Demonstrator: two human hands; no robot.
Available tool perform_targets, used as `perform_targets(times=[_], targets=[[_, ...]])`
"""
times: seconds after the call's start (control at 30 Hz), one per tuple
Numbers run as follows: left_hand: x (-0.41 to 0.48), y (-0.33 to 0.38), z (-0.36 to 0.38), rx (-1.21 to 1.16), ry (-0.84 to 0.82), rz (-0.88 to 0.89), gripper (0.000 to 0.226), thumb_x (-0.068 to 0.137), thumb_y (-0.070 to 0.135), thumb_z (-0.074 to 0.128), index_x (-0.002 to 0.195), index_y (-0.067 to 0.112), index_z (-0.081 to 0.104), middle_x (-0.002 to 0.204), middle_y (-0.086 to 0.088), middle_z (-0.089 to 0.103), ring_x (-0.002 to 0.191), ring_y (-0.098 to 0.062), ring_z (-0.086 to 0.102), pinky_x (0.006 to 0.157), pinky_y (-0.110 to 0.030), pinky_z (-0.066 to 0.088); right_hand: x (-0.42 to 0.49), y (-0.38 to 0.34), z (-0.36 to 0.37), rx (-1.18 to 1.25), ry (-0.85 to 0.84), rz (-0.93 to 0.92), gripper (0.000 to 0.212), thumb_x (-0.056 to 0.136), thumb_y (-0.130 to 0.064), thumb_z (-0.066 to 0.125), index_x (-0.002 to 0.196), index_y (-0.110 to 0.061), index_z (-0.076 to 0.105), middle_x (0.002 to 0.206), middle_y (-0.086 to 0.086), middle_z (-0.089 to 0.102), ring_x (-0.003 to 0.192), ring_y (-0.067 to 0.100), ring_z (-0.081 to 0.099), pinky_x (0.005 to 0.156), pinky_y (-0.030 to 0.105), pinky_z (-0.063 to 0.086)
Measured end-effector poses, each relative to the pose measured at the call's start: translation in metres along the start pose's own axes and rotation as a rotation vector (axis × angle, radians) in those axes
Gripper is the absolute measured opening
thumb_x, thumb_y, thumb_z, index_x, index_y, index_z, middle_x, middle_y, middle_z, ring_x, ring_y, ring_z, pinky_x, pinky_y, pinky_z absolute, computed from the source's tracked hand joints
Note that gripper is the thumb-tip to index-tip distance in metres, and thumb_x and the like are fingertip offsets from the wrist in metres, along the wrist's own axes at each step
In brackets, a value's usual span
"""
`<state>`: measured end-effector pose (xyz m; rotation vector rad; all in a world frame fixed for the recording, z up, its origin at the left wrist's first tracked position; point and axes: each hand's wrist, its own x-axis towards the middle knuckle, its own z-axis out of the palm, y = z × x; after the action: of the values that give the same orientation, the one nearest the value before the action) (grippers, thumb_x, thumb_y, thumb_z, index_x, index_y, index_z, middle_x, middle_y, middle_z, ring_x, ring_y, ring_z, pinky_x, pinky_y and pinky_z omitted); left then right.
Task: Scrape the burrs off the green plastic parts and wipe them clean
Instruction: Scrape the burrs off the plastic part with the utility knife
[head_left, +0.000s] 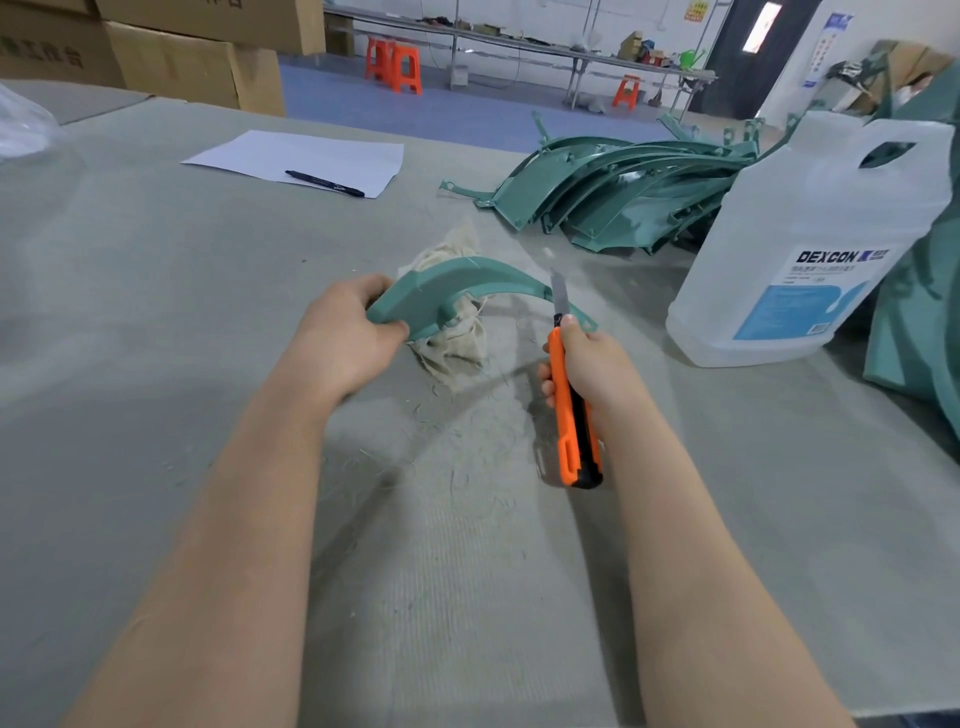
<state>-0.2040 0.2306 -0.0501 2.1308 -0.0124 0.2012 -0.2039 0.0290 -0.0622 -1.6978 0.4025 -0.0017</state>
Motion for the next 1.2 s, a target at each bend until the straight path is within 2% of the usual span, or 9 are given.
perform_targets(times=[0.13, 0.27, 0.47, 0.6, 0.73, 0.87, 1.03, 1.13, 1.2], targets=[[0.000, 0.000, -0.001, 0.008, -0.009, 0.010, 0.027, 0.087, 0.003, 0.055, 0.105, 0.021, 0.066, 0.100, -0.017, 0.067, 0.096, -0.036, 0.061, 0.081, -0.042, 0.049, 0.005, 0.001, 0.002, -0.001, 0.003, 0.044, 0.038, 0.106, -0.034, 0.030, 0.101, -0.005, 0.052, 0.066, 0.010, 0.054, 0.030, 0.009, 0.046, 0.034, 0.018, 0.041], [0.000, -0.001, -0.001, 0.024, -0.015, 0.016, 0.029, 0.087, 0.003, 0.055, 0.109, 0.020, 0.065, 0.101, -0.015, 0.067, 0.097, -0.035, 0.060, 0.083, -0.042, 0.048, 0.005, 0.001, 0.003, 0.002, -0.019, 0.049, 0.039, 0.106, -0.035, 0.031, 0.090, -0.007, 0.053, 0.063, 0.009, 0.053, 0.030, 0.009, 0.046, 0.033, 0.018, 0.040], [-0.001, 0.000, -0.001, 0.014, -0.009, 0.002, 0.030, 0.088, 0.004, 0.055, 0.110, 0.022, 0.064, 0.105, -0.017, 0.066, 0.097, -0.039, 0.061, 0.081, -0.044, 0.050, -0.010, -0.004, 0.015, -0.085, -0.179, -0.110, 0.036, 0.105, -0.033, 0.031, 0.081, -0.012, 0.047, 0.057, 0.004, 0.052, 0.035, 0.011, 0.044, 0.036, 0.019, 0.037], [0.001, -0.002, -0.002, 0.007, -0.015, -0.007, 0.029, 0.088, 0.004, 0.055, 0.109, 0.021, 0.064, 0.104, -0.019, 0.066, 0.092, -0.038, 0.062, 0.071, -0.034, 0.045, -0.019, -0.006, 0.018, -0.142, -0.211, -0.192, 0.034, 0.105, -0.032, 0.030, 0.082, -0.012, 0.044, 0.058, 0.004, 0.050, 0.036, 0.011, 0.043, 0.037, 0.020, 0.037], [0.000, 0.000, -0.004, 0.012, -0.034, -0.007, 0.025, 0.087, 0.003, 0.055, 0.107, 0.016, 0.065, 0.102, -0.020, 0.066, 0.095, -0.038, 0.061, 0.080, -0.045, 0.049, -0.025, -0.007, 0.020, -0.118, -0.238, -0.215, 0.034, 0.106, -0.032, 0.029, 0.084, -0.011, 0.044, 0.059, 0.005, 0.049, 0.038, 0.012, 0.042, 0.038, 0.022, 0.036], [-0.001, 0.001, -0.002, 0.003, -0.032, -0.001, 0.025, 0.087, 0.002, 0.054, 0.098, 0.024, 0.063, 0.100, -0.021, 0.065, 0.084, -0.035, 0.061, 0.069, -0.037, 0.044, -0.034, -0.009, 0.029, -0.126, -0.340, -0.292, 0.038, 0.106, -0.035, 0.030, 0.079, -0.012, 0.044, 0.054, 0.002, 0.049, 0.038, 0.013, 0.042, 0.039, 0.022, 0.035], [0.000, 0.002, -0.004, -0.022, -0.041, -0.033, 0.023, 0.087, 0.001, 0.055, 0.102, 0.016, 0.064, 0.102, -0.022, 0.067, 0.090, -0.036, 0.063, 0.079, -0.048, 0.051, -0.051, -0.013, 0.038, -0.146, -0.501, -0.405, 0.037, 0.105, -0.036, 0.032, 0.076, -0.015, 0.040, 0.049, -0.002, 0.047, 0.036, 0.013, 0.041, 0.037, 0.021, 0.035], [0.001, 0.003, -0.002, -0.010, -0.035, -0.035, 0.020, 0.088, 0.003, 0.056, 0.097, 0.019, 0.062, 0.098, -0.016, 0.068, 0.095, -0.034, 0.063, 0.080, -0.041, 0.050, -0.055, -0.015, 0.034, -0.121, -0.582, -0.439, 0.035, 0.105, -0.036, 0.034, 0.078, -0.015, 0.042, 0.050, -0.001, 0.047, 0.037, 0.014, 0.040, 0.038, 0.022, 0.035], [0.001, 0.002, -0.003, 0.004, -0.031, -0.023, 0.022, 0.087, 0.003, 0.056, 0.101, 0.017, 0.064, 0.099, -0.018, 0.068, 0.095, -0.036, 0.063, 0.079, -0.043, 0.051, -0.054, -0.017, 0.031, -0.082, -0.551, -0.456, 0.035, 0.105, -0.035, 0.034, 0.081, -0.012, 0.044, 0.051, 0.001, 0.047, 0.037, 0.014, 0.040, 0.038, 0.023, 0.035]])
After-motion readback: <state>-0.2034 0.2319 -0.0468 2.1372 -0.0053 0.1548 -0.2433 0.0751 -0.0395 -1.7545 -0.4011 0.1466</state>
